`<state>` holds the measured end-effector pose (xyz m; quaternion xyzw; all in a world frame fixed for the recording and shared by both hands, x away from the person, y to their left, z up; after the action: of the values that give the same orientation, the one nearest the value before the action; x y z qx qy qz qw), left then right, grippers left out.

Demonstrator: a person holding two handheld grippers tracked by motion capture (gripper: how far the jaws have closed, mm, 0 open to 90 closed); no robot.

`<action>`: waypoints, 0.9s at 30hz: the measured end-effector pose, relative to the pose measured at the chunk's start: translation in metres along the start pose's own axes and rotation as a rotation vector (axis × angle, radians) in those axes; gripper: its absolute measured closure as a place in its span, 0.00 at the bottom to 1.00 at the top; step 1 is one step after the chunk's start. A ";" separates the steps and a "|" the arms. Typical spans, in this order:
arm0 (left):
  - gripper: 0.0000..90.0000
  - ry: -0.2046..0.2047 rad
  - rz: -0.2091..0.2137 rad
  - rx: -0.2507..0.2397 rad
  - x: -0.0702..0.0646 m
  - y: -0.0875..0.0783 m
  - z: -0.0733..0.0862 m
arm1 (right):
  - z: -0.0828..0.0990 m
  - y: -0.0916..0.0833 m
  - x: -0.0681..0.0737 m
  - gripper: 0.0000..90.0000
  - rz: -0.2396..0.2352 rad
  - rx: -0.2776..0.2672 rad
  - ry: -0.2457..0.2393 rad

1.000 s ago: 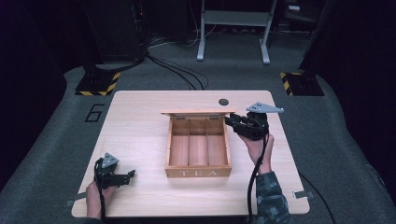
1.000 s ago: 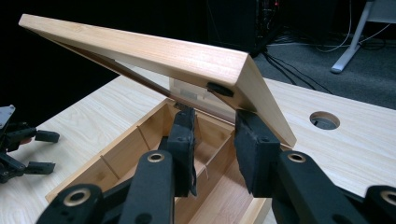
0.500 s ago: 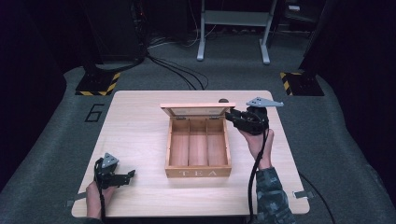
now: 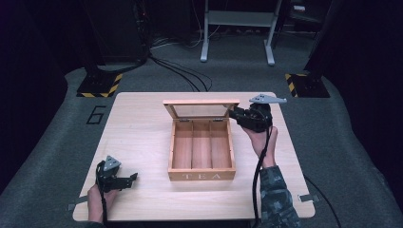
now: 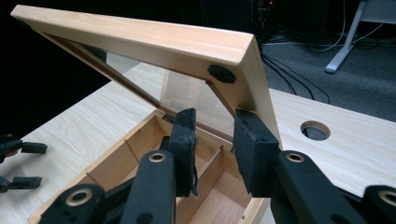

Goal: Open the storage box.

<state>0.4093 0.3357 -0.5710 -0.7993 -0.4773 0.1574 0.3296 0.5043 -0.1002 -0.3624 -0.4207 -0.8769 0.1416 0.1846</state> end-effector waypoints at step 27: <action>0.11 0.001 -0.008 -0.009 0.000 0.001 0.000 | -0.011 0.009 -0.006 0.77 0.010 0.000 0.006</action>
<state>0.4097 0.3353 -0.5712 -0.7989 -0.4810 0.1537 0.3267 0.5186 -0.0981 -0.3570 -0.4256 -0.8741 0.1414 0.1864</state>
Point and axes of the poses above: each handheld gripper's, and its own axes: y roughly forward along the jaws, z roughly out of its underside, x roughly to its left, the point moved 6 cm from there along y, roughly forward along the jaws, and after that the axes turned 4 degrees about y, right-handed, at the moved point
